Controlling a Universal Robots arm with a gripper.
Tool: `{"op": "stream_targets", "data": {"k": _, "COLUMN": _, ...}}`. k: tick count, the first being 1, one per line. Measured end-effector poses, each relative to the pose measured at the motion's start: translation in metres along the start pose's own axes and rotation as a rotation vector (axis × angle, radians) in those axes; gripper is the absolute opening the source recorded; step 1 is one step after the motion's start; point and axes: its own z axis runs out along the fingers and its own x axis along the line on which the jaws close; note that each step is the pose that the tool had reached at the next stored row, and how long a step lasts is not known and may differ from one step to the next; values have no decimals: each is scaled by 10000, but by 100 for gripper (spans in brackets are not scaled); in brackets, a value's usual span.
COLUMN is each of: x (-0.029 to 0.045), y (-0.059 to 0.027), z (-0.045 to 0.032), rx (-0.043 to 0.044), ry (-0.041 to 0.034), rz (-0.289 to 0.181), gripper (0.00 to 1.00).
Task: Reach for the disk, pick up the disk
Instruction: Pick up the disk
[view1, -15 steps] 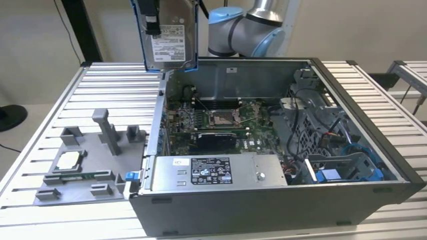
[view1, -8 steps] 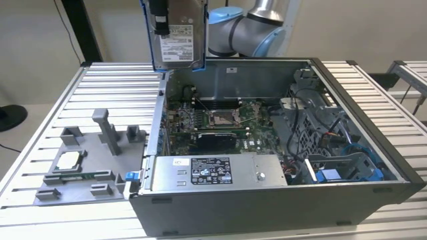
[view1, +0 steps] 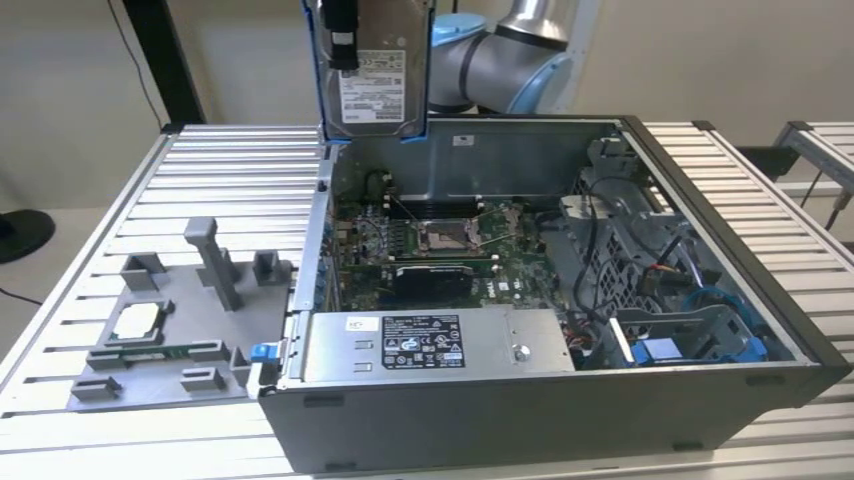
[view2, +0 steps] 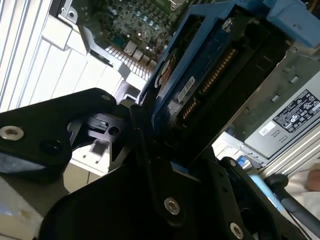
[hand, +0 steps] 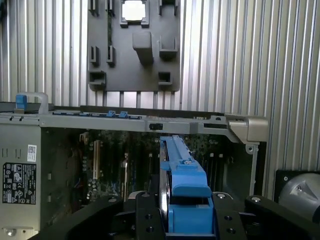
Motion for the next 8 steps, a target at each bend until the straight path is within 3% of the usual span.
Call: {"op": "stream_targets", "data": {"k": 8, "x": 4, "y": -173, "z": -2, "rx": 0, "ry": 1, "rz": -1, "gripper": 0}}
